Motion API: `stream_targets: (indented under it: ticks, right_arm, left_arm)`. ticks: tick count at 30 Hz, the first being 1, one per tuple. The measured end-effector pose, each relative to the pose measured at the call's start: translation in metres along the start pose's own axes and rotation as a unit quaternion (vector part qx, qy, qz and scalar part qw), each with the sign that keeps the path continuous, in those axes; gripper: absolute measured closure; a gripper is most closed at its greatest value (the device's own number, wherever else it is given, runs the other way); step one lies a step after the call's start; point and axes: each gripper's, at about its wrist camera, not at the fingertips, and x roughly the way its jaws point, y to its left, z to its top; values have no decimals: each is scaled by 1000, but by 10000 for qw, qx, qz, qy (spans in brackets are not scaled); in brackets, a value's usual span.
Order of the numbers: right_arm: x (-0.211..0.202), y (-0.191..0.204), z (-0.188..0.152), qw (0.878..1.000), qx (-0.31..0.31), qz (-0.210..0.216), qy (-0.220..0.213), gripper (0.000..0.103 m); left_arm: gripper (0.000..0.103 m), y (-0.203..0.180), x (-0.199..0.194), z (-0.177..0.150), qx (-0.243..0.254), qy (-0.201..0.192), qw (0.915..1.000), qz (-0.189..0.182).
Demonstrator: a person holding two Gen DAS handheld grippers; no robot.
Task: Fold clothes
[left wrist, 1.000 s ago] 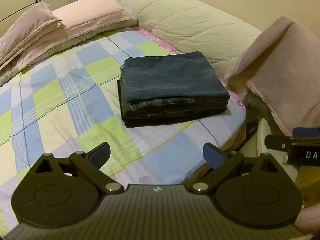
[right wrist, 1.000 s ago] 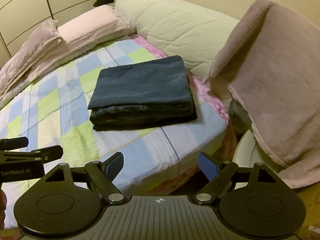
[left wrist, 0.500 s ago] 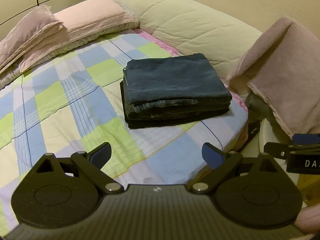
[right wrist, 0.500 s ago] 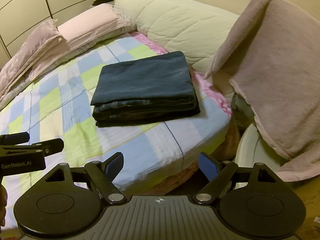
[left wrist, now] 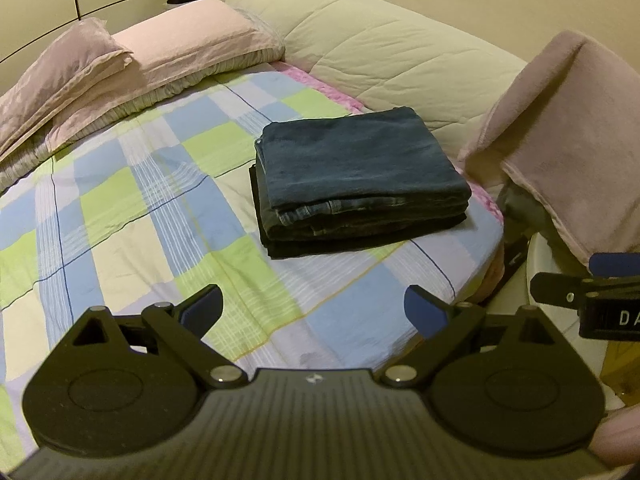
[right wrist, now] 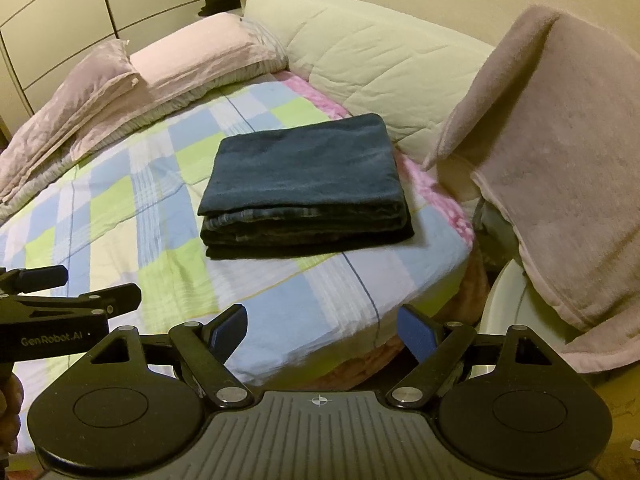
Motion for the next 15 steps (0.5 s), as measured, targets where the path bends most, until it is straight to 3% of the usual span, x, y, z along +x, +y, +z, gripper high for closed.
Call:
stream_targets:
  ticks: [15]
  right_arm:
    - [-4, 0, 4, 10000, -68, -6, -34, 18]
  left_arm:
    - [7, -7, 0, 1, 144, -44, 9999, -31]
